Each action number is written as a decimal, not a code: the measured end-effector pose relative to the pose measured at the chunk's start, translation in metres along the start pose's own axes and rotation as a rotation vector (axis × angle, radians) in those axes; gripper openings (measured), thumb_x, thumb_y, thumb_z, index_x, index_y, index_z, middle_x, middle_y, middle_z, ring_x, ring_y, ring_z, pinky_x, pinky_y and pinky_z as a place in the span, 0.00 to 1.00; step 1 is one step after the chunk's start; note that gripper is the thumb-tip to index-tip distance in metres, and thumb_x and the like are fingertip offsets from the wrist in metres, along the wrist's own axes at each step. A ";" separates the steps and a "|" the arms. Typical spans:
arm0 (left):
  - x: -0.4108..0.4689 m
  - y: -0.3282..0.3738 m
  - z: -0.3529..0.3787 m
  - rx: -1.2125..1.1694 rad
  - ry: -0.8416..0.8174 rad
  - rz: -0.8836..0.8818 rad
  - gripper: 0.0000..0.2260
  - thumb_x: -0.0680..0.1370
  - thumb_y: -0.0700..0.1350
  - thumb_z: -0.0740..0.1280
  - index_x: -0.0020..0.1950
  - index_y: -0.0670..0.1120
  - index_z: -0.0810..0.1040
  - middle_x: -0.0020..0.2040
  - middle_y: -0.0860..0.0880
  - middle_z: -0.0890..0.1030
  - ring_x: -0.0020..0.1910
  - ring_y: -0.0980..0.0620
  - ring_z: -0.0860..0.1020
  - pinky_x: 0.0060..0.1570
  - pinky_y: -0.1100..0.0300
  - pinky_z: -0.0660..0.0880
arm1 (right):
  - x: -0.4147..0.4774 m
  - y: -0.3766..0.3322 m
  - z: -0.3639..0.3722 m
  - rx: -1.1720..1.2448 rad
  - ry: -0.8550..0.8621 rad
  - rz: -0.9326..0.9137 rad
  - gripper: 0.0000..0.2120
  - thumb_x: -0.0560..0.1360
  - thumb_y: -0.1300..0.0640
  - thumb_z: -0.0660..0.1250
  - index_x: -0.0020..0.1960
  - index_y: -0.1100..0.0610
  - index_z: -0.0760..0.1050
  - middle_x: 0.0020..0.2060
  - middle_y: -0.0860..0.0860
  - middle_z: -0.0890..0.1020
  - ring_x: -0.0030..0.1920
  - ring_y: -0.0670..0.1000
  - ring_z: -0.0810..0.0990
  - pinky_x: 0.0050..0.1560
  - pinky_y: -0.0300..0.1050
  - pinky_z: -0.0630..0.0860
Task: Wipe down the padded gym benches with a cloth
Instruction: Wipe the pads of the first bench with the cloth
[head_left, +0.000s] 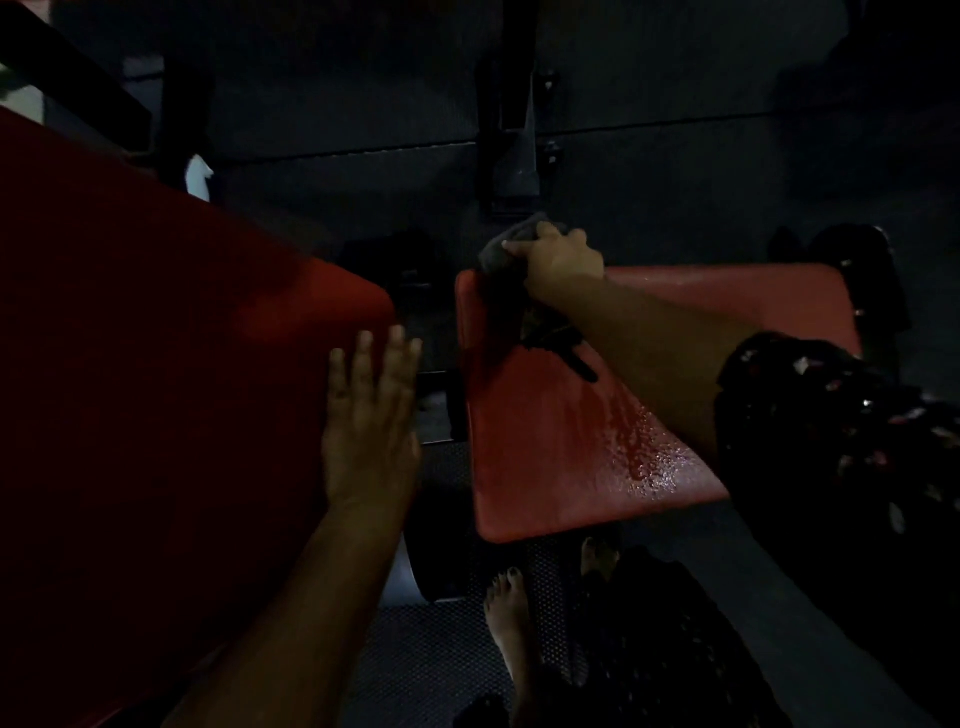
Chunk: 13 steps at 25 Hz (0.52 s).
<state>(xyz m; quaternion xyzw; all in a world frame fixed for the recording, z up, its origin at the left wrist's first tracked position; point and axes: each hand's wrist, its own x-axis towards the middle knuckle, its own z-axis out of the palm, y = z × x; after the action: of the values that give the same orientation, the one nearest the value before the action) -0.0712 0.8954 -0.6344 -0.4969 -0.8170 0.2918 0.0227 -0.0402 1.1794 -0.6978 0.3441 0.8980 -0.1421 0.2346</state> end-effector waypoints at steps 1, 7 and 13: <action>0.008 0.007 0.000 -0.093 0.040 0.080 0.43 0.79 0.58 0.58 0.77 0.42 0.30 0.79 0.41 0.35 0.79 0.40 0.41 0.70 0.41 0.29 | -0.007 -0.005 -0.001 0.108 -0.017 0.026 0.28 0.80 0.55 0.60 0.75 0.34 0.58 0.76 0.50 0.57 0.68 0.62 0.63 0.61 0.57 0.70; 0.068 0.067 0.017 -0.532 0.025 0.215 0.32 0.79 0.48 0.63 0.80 0.52 0.53 0.80 0.46 0.56 0.78 0.45 0.55 0.74 0.43 0.54 | -0.139 0.004 0.098 0.106 0.100 -0.106 0.36 0.74 0.54 0.69 0.75 0.36 0.57 0.79 0.54 0.53 0.56 0.62 0.72 0.42 0.51 0.76; 0.095 0.122 0.042 -0.906 0.015 -0.055 0.28 0.81 0.53 0.50 0.80 0.45 0.54 0.80 0.44 0.55 0.79 0.44 0.54 0.75 0.44 0.52 | -0.266 0.032 0.183 0.022 0.070 -0.171 0.42 0.63 0.59 0.76 0.73 0.40 0.66 0.74 0.57 0.65 0.46 0.65 0.78 0.32 0.55 0.78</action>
<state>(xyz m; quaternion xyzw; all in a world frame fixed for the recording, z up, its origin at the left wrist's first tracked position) -0.0356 0.9958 -0.7543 -0.4369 -0.8750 -0.0992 -0.1833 0.2148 0.9797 -0.7182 0.2735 0.9301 -0.1594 0.1861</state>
